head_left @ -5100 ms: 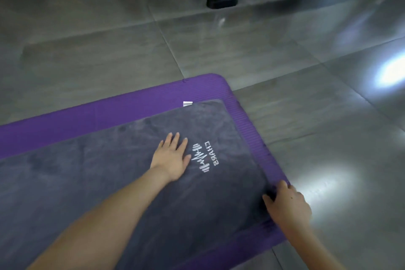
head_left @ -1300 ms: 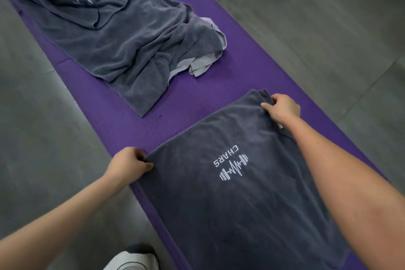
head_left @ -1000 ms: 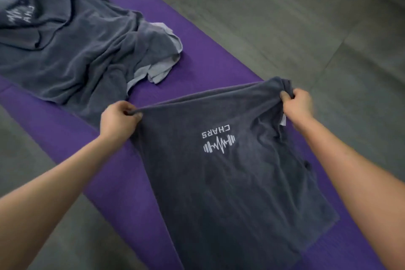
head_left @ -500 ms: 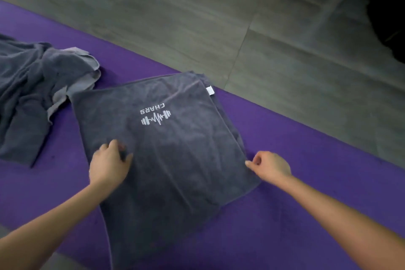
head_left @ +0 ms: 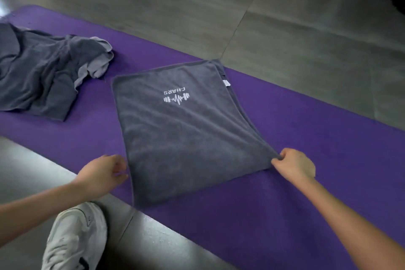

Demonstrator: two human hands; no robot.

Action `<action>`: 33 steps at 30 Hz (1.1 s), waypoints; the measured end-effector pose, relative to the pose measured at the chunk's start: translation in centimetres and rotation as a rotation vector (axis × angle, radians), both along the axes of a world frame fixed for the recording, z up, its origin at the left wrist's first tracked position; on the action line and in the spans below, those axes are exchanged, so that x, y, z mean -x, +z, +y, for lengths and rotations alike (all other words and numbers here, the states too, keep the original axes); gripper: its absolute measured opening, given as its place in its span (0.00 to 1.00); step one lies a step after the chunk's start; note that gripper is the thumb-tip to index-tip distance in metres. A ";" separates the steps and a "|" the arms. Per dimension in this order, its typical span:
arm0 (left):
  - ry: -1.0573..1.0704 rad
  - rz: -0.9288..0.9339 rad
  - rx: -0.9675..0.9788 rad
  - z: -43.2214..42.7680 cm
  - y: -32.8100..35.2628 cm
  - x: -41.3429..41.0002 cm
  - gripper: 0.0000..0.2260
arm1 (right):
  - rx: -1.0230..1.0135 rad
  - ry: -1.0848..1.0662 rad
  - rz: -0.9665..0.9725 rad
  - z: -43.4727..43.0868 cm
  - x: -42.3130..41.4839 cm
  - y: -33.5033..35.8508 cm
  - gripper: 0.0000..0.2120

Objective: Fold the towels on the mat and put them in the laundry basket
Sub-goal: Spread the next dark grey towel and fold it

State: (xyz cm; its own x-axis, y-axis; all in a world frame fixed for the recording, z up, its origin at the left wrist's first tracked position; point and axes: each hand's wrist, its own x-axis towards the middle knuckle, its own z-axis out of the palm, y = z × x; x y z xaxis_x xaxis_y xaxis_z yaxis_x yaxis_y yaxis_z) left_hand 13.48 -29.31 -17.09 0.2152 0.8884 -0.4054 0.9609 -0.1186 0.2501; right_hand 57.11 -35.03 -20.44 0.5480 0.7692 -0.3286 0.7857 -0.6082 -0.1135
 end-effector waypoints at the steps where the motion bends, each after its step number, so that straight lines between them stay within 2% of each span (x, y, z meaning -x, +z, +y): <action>1: -0.092 0.056 0.031 -0.4 0.9 0.0 0.14 | 0.058 -0.023 -0.001 -1.6 -0.9 -0.2 0.09; 3: -0.217 0.157 0.080 -1.5 2.2 -0.4 0.14 | 0.148 -0.070 0.047 -4.5 -2.4 -0.8 0.09; 6: -0.347 0.285 0.154 -3.2 2.7 -2.6 0.13 | 0.143 -0.143 0.182 -7.0 -4.0 -1.4 0.07; 9: -0.279 0.226 0.157 -5.0 1.2 -6.3 0.08 | 0.010 -0.226 0.319 -7.9 -4.5 -1.9 0.12; 11: -0.244 0.189 0.098 -6.4 -0.7 -8.2 0.04 | -0.059 -0.252 0.317 -8.2 -4.6 -2.4 0.13; 13: -0.318 0.191 0.084 -8.5 -2.7 -9.3 0.10 | -0.110 -0.277 0.320 -8.7 -4.5 -3.4 0.10; 16: -0.495 0.342 0.112 -11.6 -4.1 -10.2 0.21 | -0.187 -0.363 0.349 -9.7 -4.3 -4.4 0.08; 18: -0.572 0.446 0.066 -12.8 -4.5 -10.6 0.22 | -0.243 -0.411 0.379 -10.4 -4.2 -4.8 0.08; 21: -0.601 0.507 0.034 -12.9 -4.6 -10.7 0.19 | -0.261 -0.431 0.416 -11.4 -4.5 -4.9 0.09; 23: -0.664 0.526 0.073 -12.5 -4.7 -9.7 0.19 | -0.178 -0.416 0.497 -12.2 -4.9 -4.9 0.10; 25: -0.748 0.514 0.152 -11.8 -5.0 -8.3 0.18 | -0.006 -0.327 0.540 -13.2 -5.1 -4.5 0.09; 28: -0.720 0.360 0.410 -9.9 -4.5 -6.4 0.13 | 0.407 -0.117 0.490 -13.8 -5.1 -3.1 0.04; 30: -0.667 0.328 0.575 -8.5 -3.4 -6.9 0.13 | 0.595 0.017 0.361 -12.9 -4.9 -2.2 0.03; 31: -0.650 0.321 0.596 -7.8 -3.2 -7.4 0.13 | 0.591 0.050 0.265 -12.2 -4.8 -2.0 0.05; 33: -0.584 0.285 0.461 -6.0 -3.2 -8.8 0.12 | 0.405 0.034 0.146 -10.4 -4.5 -1.6 0.11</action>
State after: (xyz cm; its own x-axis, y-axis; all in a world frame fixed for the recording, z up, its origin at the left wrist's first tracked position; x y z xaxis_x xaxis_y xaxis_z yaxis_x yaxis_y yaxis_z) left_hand 22.25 -35.32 -20.28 0.4265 0.3938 -0.8142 0.8099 -0.5671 0.1500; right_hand 61.64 -45.42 -22.01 0.4501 0.5792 -0.6797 0.7993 -0.6007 0.0174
